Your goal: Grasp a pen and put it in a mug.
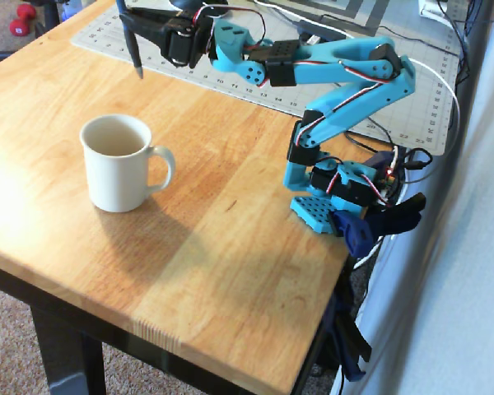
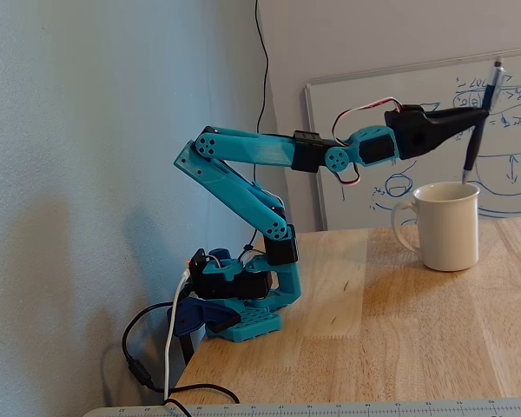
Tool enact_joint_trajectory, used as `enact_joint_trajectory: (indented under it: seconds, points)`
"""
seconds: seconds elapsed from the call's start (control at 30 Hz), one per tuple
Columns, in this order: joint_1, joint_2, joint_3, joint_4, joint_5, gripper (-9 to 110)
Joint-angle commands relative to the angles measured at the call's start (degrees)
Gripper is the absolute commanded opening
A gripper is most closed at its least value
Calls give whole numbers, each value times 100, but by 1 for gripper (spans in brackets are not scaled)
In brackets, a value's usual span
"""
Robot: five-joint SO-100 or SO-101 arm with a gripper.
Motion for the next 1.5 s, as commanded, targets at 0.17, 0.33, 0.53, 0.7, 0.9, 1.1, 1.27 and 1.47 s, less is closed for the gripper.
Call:
enact_joint_trajectory:
  seconds: [0.17, 0.33, 0.53, 0.7, 0.9, 1.1, 1.27, 1.47]
  points:
    - [-1371, 35, -105, -246, -62, 2]
    - [-1485, -835, -114, -246, -62, 2]
    - [-1441, -1503, -44, -246, -62, 2]
    - [-1459, -1600, -9, -246, 18, 2]
    - [-1441, -1521, 246, -237, 26, 3]
    - [-1424, -1274, 334, -237, 35, 7]
    - [-1406, -993, 343, -185, 62, 15]
    - [-1143, -536, 378, -88, 1582, 16]
